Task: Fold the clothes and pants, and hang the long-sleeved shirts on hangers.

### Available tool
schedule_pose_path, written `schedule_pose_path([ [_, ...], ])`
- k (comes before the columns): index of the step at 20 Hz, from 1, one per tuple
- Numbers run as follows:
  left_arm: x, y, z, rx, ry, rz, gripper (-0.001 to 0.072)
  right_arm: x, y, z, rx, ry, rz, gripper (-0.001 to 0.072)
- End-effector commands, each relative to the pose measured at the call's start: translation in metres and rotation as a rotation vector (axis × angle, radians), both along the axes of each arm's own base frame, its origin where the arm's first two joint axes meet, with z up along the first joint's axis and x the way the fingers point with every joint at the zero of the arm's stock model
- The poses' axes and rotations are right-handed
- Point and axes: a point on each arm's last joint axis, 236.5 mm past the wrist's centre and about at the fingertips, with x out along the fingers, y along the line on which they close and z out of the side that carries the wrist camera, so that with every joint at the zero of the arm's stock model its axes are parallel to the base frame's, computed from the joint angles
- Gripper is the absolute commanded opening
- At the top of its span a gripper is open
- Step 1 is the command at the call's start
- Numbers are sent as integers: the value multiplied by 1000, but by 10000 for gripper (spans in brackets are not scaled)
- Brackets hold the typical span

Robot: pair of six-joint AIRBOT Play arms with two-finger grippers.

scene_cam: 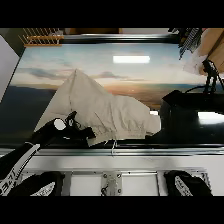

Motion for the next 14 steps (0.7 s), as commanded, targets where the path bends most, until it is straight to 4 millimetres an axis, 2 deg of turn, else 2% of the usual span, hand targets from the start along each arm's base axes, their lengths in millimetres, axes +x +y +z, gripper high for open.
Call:
schedule_pose_path([
  [1, 14, -13, 6, -9, -30, -28, 10, -22, -3, -21, -43, 102, 37, 506],
  [2, 17, -14, 11, -16, -45, -32, 11, -35, -9, -40, -72, 177, 38, 506],
  [5, 24, -17, 34, -40, -121, -39, 11, -83, -32, -116, -135, 451, -49, 506],
  [7, 26, -21, 47, -53, -162, -50, 11, -104, -19, -160, -62, 554, -82, 506],
  [9, 24, -25, 53, -62, -182, -66, 11, -106, 5, -191, 75, 576, -142, 506],
  [11, 19, -30, 54, -64, -181, -89, 11, -100, 14, -216, 145, 556, -209, 506],
  [12, 17, -34, 54, -65, -182, -102, 11, -94, 15, -226, 149, 536, -241, 506],
  [14, 12, -39, 54, -67, -183, -126, 10, -76, 20, -233, 160, 486, -277, 505],
])
